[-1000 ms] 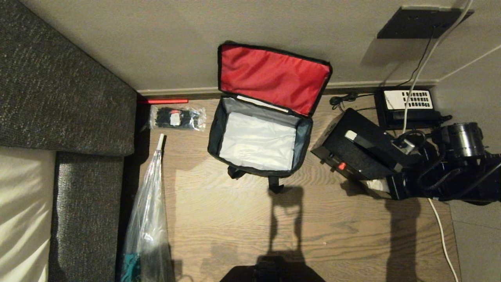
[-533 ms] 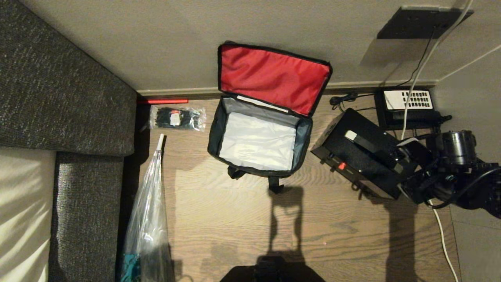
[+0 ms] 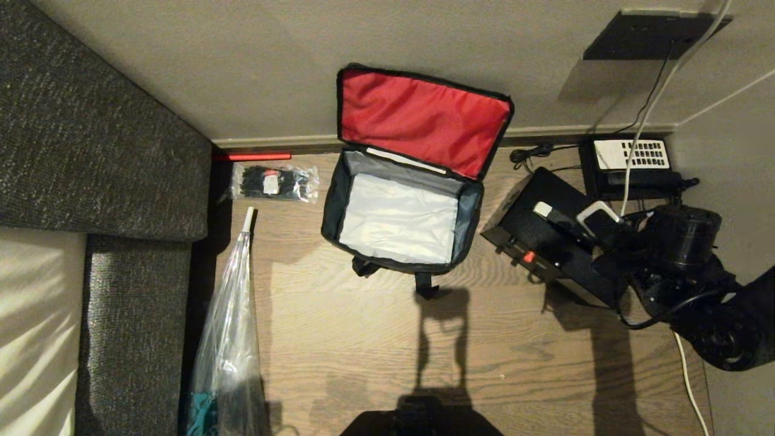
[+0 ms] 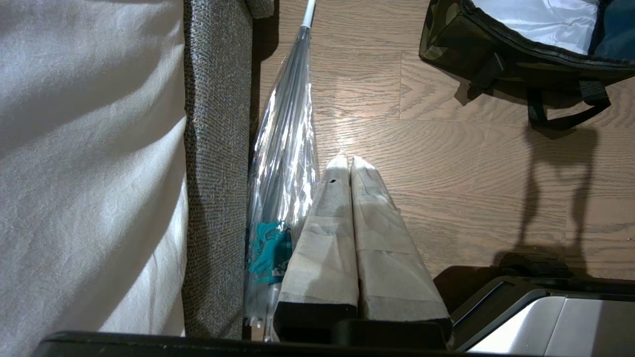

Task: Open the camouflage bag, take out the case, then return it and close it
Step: Release the handle

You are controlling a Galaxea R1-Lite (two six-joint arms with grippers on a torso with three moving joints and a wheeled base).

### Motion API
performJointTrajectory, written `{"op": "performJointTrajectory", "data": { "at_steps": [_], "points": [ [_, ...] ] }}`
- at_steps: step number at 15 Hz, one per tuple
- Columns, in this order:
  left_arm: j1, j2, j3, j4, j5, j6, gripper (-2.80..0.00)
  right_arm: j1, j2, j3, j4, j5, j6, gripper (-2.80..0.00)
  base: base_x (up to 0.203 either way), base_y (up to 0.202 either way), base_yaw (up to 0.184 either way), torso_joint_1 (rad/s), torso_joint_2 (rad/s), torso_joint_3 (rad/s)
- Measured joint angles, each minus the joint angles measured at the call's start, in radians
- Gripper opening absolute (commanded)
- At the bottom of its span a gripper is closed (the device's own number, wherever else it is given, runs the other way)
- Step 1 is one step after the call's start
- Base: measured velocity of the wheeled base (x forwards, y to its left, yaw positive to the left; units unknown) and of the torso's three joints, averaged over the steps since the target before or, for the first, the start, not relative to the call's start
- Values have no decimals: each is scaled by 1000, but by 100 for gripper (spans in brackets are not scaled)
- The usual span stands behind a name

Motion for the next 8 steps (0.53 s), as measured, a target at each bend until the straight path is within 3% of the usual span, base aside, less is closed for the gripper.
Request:
{"op": "performJointTrajectory", "data": {
  "at_steps": [2, 3, 5, 8],
  "points": [
    [0, 0, 0, -1, 0, 0, -280, 3, 22, 2, -76, 108, -65, 0, 0, 0, 0, 0, 0, 0],
    [0, 0, 0, 0, 0, 0, -280, 4, 27, 7, -82, 120, -91, 0, 0, 0, 0, 0, 0, 0],
    [0, 0, 0, -1, 0, 1, -280, 3, 30, 23, -84, 118, -172, 0, 0, 0, 0, 0, 0, 0],
    [0, 0, 0, -1, 0, 0, -280, 4, 58, 2, -158, 65, -219, 0, 0, 0, 0, 0, 0, 0]
  ]
}}
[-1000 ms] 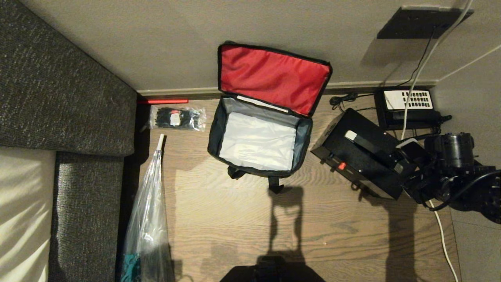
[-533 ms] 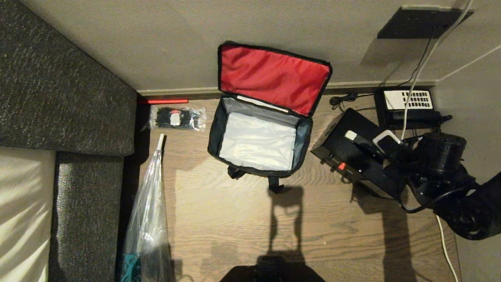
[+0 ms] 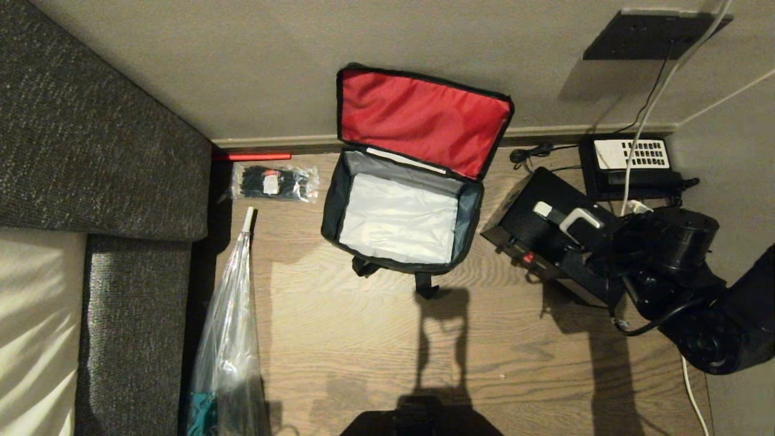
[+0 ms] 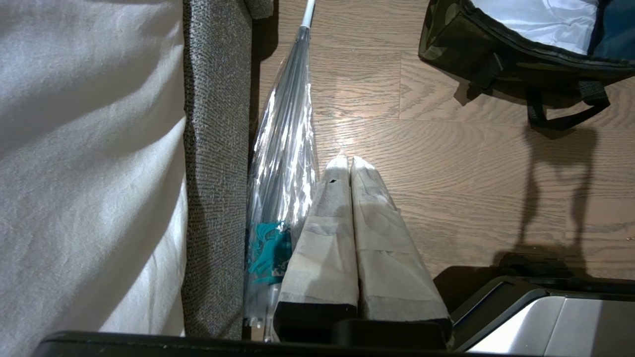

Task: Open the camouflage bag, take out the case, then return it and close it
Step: Release the handle

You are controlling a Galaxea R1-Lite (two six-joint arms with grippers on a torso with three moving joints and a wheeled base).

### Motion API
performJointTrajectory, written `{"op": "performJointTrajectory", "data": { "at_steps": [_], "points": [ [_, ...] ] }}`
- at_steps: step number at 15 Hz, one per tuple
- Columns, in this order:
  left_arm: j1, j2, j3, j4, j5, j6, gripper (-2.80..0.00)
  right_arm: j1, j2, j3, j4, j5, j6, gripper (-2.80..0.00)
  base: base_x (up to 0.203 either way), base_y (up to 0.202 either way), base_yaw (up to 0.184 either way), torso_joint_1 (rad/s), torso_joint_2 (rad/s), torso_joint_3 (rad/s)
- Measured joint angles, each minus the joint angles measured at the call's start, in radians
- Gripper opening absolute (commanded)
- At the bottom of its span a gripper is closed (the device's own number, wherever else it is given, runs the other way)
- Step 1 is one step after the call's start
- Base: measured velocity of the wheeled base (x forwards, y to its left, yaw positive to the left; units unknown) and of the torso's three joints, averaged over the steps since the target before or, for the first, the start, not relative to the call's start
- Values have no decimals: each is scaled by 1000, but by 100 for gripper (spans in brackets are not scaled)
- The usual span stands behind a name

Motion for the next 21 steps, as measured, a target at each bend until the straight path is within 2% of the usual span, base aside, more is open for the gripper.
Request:
{"op": "performJointTrajectory", "data": {
  "at_steps": [2, 6, 10, 14, 21],
  "points": [
    [0, 0, 0, 0, 0, 0, -280, 0, 35, -10, -107, -44, -83, 0, 0, 0, 0, 0, 0, 0],
    [0, 0, 0, 0, 0, 0, -280, 1, 87, -19, -133, -72, -99, 0, 0, 0, 0, 0, 0, 0],
    [0, 0, 0, 0, 0, 0, -280, 7, 110, -38, -126, -97, -86, 0, 0, 0, 0, 0, 0, 0],
    [0, 0, 0, 0, 0, 1, -280, 31, 160, -103, -122, -159, -31, 0, 0, 0, 0, 0, 0, 0],
    [0, 0, 0, 1, 0, 0, -280, 55, 154, -127, -35, -151, 28, 0, 0, 0, 0, 0, 0, 0]
  ]
}}
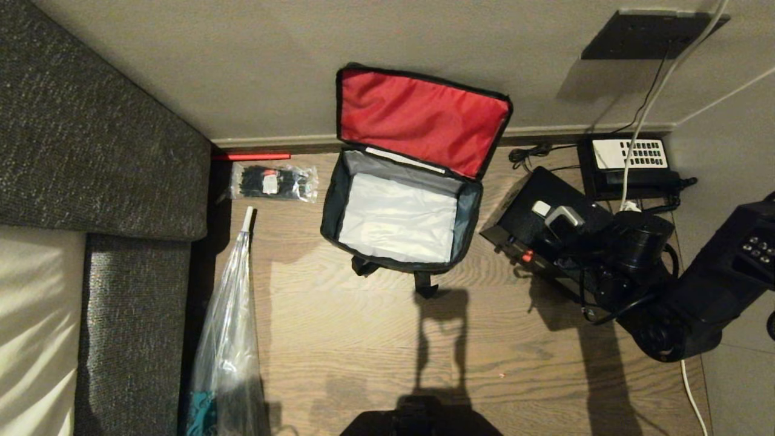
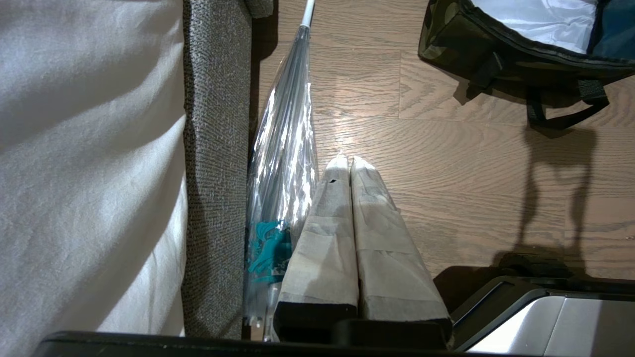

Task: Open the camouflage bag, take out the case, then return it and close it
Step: Release the handle

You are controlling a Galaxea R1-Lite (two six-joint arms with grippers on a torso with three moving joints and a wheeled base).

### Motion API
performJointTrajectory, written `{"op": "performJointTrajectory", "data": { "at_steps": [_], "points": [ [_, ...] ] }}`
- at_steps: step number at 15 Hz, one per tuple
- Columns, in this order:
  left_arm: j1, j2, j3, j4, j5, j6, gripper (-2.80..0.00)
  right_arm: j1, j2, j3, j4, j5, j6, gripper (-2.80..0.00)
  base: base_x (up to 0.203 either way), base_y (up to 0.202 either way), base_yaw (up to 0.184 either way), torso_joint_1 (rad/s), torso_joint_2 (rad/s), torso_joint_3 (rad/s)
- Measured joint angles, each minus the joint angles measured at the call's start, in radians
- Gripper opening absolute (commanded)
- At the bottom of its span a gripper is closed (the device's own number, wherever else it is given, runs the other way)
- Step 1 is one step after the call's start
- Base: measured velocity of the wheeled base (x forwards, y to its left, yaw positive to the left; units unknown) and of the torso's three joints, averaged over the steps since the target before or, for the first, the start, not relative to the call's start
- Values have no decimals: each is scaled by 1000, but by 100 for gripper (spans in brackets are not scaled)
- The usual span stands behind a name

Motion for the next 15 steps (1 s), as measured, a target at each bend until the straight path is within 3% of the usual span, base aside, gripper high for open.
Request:
{"op": "performJointTrajectory", "data": {
  "at_steps": [2, 6, 15],
  "points": [
    [0, 0, 0, 0, 0, 0, -280, 15, -23, 20, 68, 8, 38, 0, 0, 0, 0, 0, 0, 0],
    [-1, 0, 0, -1, 0, 0, -280, 21, -29, 18, 44, -3, 53, 0, 0, 0, 0, 0, 0, 0],
    [0, 0, 0, -1, 0, 0, -280, -32, 76, -146, -87, -10, -39, 0, 0, 0, 0, 0, 0, 0]
  ]
}}
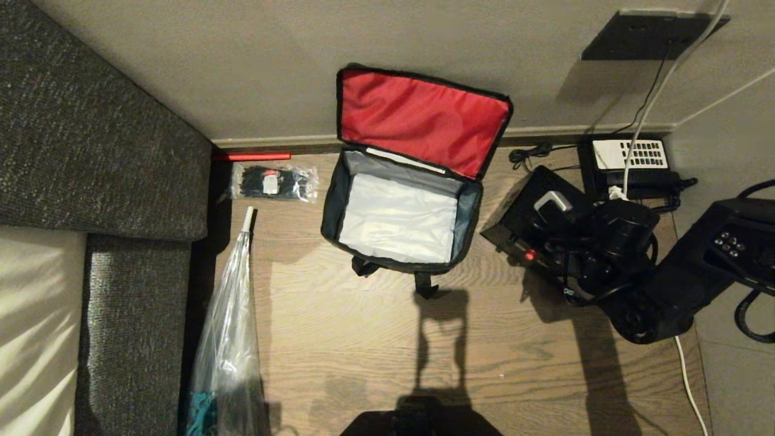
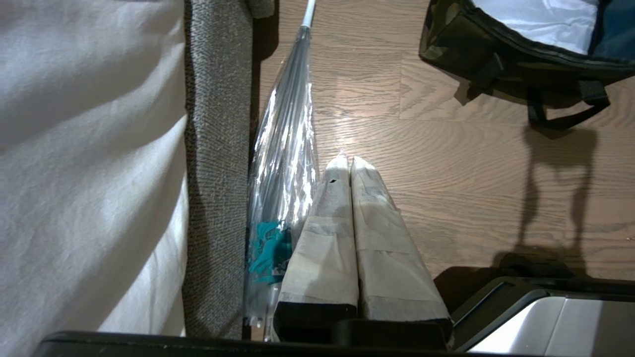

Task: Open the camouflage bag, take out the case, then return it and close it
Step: Release the handle

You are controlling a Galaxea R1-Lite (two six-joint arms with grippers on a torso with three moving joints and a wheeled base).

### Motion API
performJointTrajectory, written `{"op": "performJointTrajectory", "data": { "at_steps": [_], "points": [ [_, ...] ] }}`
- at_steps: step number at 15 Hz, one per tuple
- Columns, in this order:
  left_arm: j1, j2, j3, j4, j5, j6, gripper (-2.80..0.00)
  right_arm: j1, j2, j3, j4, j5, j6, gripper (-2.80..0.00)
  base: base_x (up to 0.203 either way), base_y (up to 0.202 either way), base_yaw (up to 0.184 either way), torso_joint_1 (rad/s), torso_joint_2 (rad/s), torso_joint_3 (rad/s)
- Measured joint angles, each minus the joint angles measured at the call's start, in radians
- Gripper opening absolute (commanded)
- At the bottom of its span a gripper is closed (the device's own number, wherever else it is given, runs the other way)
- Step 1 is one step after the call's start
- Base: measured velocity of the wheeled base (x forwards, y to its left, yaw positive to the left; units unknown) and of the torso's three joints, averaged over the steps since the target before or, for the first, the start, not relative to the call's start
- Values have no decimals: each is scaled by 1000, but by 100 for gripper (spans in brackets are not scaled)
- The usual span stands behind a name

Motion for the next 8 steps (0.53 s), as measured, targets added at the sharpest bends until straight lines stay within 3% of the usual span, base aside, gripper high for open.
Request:
{"op": "performJointTrajectory", "data": {
  "at_steps": [8],
  "points": [
    [0, 0, 0, 0, 0, 0, -280, -60, 36, -98, 0, 1, -28, 0, 0, 0, 0, 0, 0, 0]
  ]
}}
